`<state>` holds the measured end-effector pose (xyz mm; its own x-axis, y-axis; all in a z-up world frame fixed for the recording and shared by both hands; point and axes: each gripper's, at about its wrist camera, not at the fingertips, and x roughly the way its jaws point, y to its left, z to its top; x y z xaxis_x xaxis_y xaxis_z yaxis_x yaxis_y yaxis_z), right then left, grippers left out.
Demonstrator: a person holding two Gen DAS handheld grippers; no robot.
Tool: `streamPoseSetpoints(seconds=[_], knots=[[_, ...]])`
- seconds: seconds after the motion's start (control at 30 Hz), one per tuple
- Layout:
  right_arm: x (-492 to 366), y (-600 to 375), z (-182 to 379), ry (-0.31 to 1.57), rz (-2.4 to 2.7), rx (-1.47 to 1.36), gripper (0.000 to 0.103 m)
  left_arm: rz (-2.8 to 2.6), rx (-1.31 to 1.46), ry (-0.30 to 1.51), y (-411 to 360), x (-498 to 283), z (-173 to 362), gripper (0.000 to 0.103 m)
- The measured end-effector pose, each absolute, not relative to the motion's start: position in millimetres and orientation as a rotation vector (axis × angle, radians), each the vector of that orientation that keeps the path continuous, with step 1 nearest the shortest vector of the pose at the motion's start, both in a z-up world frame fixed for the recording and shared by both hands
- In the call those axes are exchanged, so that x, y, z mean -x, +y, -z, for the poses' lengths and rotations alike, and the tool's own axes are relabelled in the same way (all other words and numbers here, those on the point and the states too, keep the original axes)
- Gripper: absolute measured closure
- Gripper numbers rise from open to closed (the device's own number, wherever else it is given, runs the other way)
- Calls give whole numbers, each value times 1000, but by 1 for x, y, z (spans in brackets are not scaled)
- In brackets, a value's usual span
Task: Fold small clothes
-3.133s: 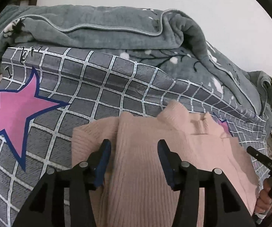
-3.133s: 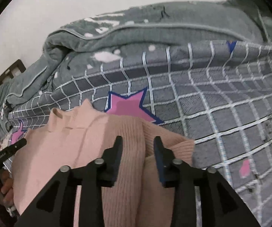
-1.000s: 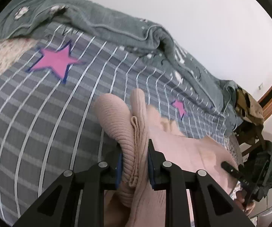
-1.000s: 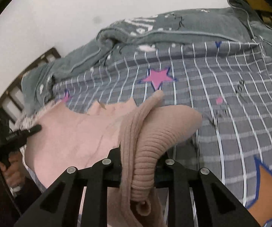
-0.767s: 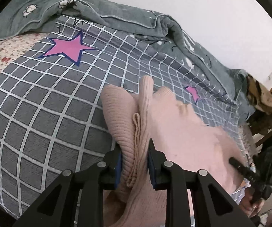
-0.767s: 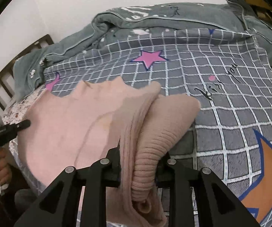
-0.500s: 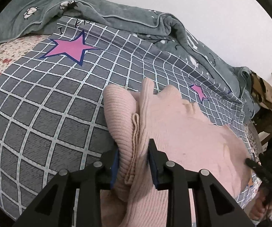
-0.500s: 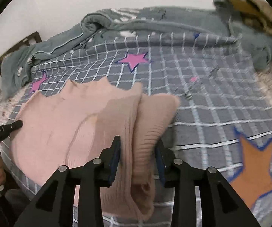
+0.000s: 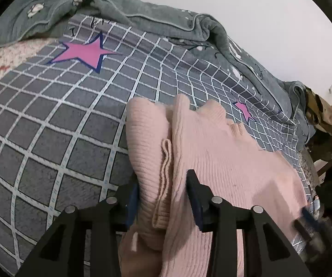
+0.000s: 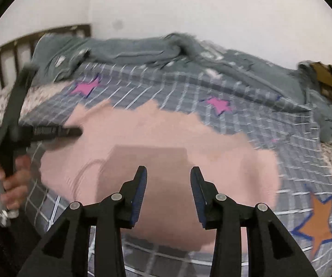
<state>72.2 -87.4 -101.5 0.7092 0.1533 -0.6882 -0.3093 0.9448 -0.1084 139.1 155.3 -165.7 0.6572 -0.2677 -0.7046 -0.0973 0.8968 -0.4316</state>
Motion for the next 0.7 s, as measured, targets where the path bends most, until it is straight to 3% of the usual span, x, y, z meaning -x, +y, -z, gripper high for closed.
streamPoseSetpoints(seconds=[0.2,0.7], knots=[[-80,-69,151,758,-209,261,65,107,499,862,158,-139,171,63],[-142,-70,153,728,-75,160,65,53,501,822,149,-147,172,60]])
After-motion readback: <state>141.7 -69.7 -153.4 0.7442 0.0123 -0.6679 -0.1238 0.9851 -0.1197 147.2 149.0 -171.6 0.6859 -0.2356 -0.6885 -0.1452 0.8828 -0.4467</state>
